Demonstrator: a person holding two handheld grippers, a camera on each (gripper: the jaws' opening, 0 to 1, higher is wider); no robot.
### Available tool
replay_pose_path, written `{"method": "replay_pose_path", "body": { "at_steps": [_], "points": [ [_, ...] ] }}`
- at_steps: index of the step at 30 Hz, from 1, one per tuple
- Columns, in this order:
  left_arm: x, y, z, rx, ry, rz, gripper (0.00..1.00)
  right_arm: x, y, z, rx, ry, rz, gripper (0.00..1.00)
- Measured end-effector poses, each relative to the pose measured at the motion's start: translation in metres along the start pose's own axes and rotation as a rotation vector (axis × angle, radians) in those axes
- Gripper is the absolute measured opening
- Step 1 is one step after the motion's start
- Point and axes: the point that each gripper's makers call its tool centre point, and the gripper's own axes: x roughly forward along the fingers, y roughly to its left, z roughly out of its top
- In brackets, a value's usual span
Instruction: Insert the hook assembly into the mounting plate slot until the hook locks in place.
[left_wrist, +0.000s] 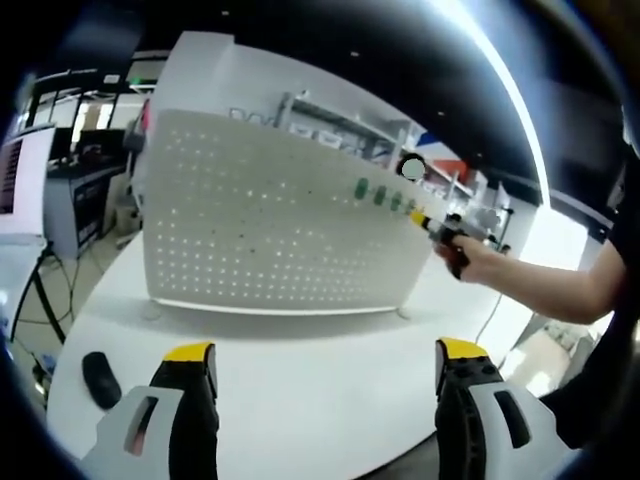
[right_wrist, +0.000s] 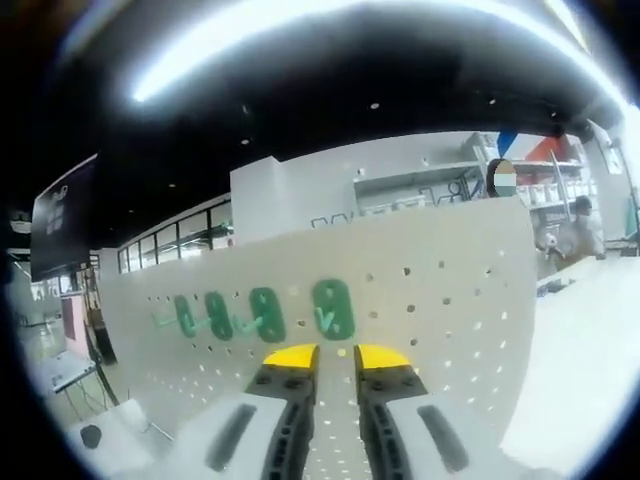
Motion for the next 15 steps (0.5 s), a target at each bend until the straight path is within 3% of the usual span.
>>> {"method": "replay_pose_path", "body": {
  "at_steps": [6, 8, 15],
  "points": [
    [-0.001, 0.001, 0.002, 0.005, -0.004, 0.006, 0.95, -0.015, 0.002, 0.000, -0.015, 0.021, 0.009, 0.22],
    [-0.002, 0.001, 0.002, 0.007, -0.006, 0.007, 0.96, -0.022, 0.002, -0.007, -0.066, 0.066, 0.020, 0.22],
    [-0.003, 0.001, -0.001, 0.006, 0.004, 0.008, 0.97, -0.048, 0.012, -0.025, -0.065, 0.136, 0.056, 0.32]
  ]
}}
